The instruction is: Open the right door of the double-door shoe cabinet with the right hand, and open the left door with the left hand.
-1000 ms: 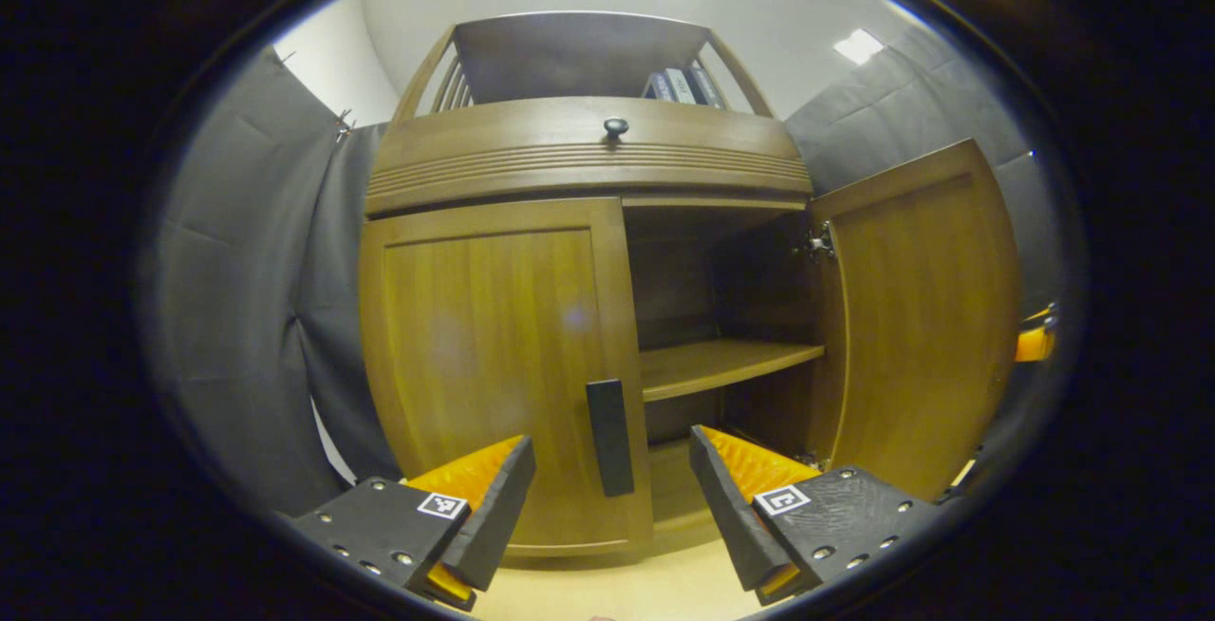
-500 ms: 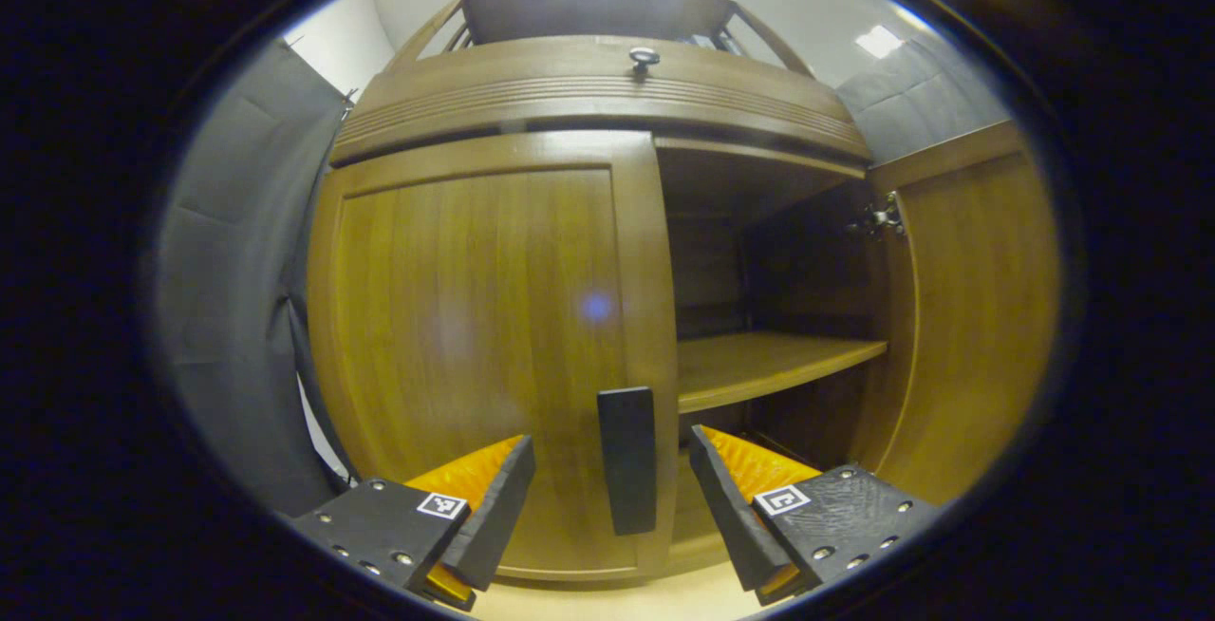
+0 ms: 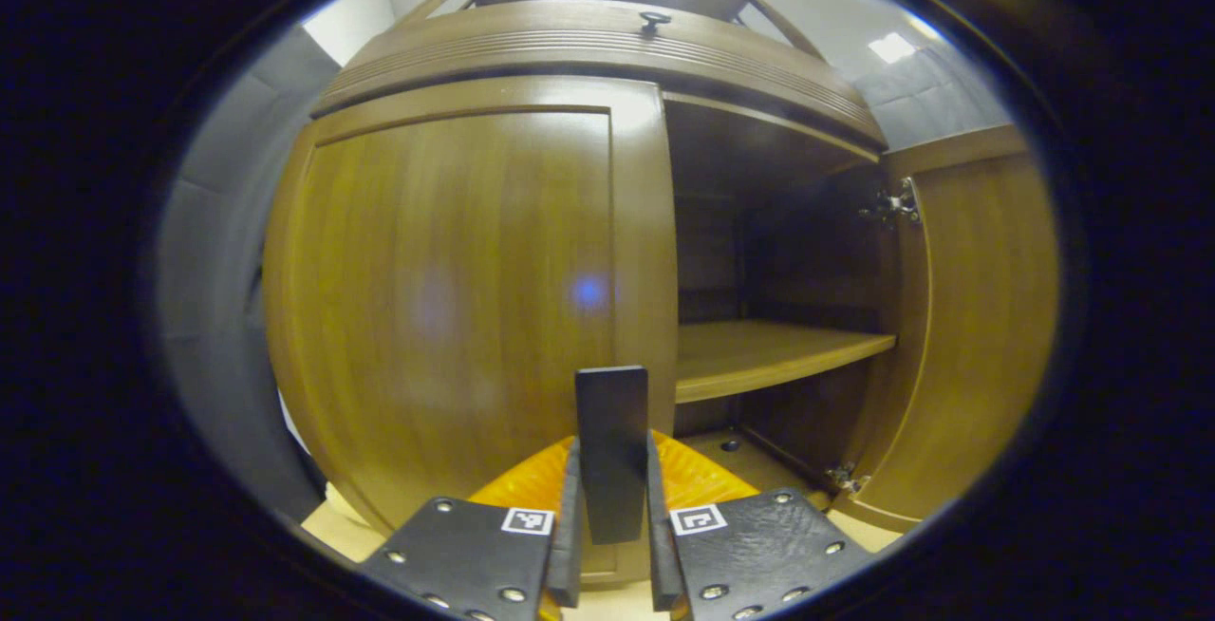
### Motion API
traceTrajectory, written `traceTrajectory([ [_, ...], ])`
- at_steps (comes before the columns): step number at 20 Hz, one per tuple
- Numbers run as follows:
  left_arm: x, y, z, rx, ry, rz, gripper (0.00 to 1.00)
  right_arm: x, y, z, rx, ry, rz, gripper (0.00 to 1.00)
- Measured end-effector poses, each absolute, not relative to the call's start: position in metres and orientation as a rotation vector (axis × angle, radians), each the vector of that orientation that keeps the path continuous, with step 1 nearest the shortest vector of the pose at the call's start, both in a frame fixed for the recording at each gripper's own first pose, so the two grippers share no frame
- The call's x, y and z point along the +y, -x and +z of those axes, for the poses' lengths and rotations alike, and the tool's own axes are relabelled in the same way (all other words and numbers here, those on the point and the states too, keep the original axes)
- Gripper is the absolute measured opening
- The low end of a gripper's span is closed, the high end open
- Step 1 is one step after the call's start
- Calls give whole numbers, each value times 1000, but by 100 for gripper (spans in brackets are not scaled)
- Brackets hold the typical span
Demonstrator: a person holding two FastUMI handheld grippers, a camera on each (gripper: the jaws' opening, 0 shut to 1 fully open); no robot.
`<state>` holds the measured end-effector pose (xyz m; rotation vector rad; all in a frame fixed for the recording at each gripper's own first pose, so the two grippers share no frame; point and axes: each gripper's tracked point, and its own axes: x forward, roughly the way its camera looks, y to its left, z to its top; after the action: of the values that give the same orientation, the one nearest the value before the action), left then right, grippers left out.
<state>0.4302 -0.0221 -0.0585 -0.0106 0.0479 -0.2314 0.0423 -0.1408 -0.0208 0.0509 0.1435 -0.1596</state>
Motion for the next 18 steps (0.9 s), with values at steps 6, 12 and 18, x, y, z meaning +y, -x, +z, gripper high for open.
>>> traceTrajectory([
  [6,-20,-424,-57,125,73,-224,22,-143,-40,-20,132,-68,-117,93],
  [12,-17,-419,-27,122,70,-223,19,-150,-26,-19,105,-79,-57,93],
  [18,-11,-406,17,115,51,-146,17,-150,-15,-15,82,-94,47,98],
])
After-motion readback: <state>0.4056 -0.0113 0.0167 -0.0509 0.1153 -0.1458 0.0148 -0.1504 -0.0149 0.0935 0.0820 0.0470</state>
